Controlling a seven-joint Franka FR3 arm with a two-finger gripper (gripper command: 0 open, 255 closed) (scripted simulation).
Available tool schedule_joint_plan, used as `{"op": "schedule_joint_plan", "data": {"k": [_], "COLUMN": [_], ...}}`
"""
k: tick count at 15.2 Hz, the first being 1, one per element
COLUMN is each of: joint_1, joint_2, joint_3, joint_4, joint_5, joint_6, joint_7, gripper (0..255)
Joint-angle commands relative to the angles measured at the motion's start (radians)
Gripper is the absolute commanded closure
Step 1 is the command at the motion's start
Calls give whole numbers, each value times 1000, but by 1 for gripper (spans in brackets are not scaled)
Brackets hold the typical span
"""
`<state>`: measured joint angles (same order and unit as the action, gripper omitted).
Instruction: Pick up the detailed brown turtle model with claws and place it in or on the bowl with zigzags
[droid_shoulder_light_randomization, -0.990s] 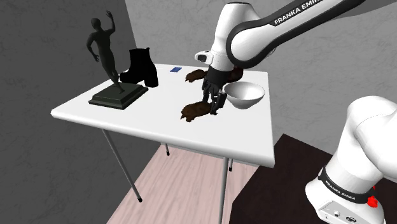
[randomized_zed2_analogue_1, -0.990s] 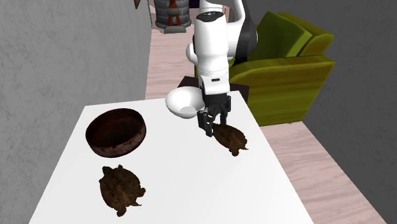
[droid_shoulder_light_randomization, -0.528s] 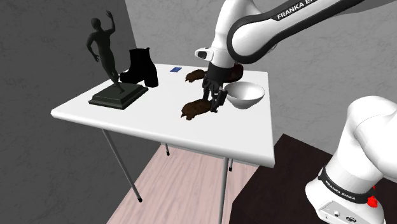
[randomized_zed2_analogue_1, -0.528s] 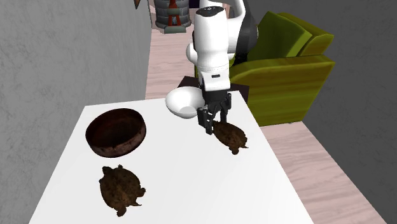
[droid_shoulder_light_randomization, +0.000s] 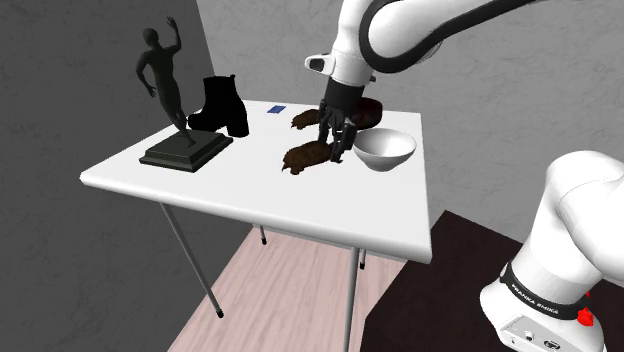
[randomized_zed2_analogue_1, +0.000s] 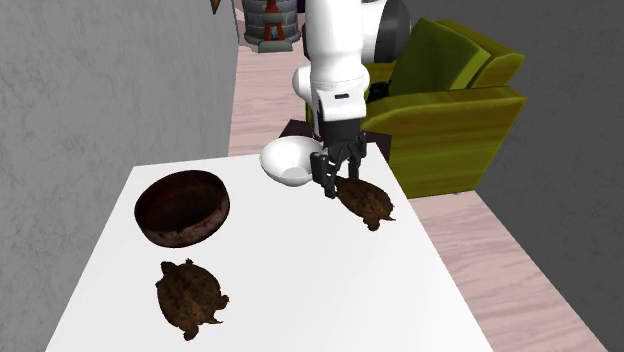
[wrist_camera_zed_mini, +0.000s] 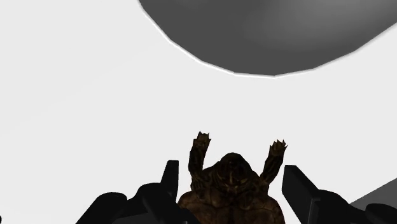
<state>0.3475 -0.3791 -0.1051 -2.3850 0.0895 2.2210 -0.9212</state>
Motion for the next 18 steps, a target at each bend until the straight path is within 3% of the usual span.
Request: {"op": "schedule_joint_plan", "data": {"k": [1, 18], "joint_1": [-1, -3], "joint_2": [-7, -30], "joint_3": [1, 6], "joint_4": [24, 228], "joint_5": [-3, -14], "joint_6": [-32, -256], "joint_7": [4, 29], "gripper": [255, 255]}}
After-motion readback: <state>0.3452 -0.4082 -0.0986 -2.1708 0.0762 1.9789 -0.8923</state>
